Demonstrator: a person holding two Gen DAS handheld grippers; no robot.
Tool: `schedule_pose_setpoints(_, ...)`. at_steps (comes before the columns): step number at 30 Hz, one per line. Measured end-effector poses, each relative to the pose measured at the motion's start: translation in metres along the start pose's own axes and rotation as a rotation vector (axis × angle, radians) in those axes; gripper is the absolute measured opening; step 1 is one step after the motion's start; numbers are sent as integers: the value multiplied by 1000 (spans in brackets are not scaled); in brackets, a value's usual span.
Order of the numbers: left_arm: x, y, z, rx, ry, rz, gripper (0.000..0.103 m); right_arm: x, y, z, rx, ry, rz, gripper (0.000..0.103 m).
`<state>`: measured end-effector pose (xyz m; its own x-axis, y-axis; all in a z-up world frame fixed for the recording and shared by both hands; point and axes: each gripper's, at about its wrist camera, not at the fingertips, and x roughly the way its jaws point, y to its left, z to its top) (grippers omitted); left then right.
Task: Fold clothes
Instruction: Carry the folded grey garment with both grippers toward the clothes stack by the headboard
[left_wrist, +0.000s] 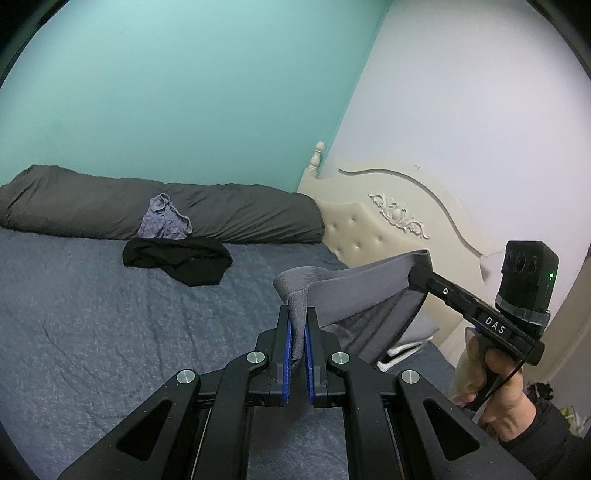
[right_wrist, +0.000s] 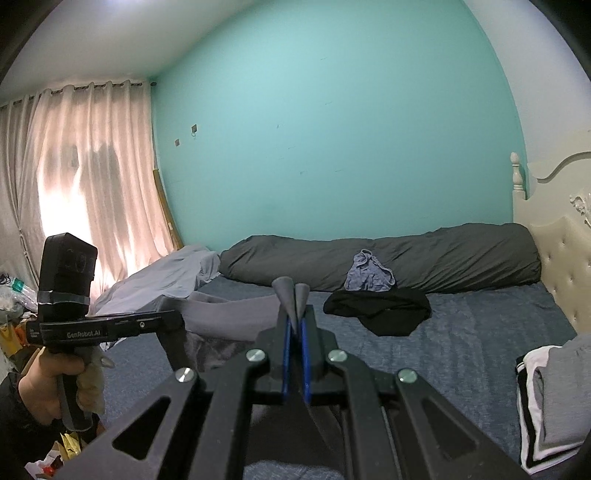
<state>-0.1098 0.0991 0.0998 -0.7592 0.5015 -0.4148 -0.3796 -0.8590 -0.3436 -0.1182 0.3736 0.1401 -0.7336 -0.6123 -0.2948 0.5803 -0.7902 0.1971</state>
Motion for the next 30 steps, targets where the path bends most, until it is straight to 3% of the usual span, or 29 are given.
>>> schedule_pose_setpoints(15, 16, -36, 8, 53, 5, -40, 6, -23, -27, 2, 21, 14, -22, 5)
schedule_pose_setpoints(30, 74, -131, 22, 103, 43, -160, 6, -107, -105, 8, 81, -46, -105, 5)
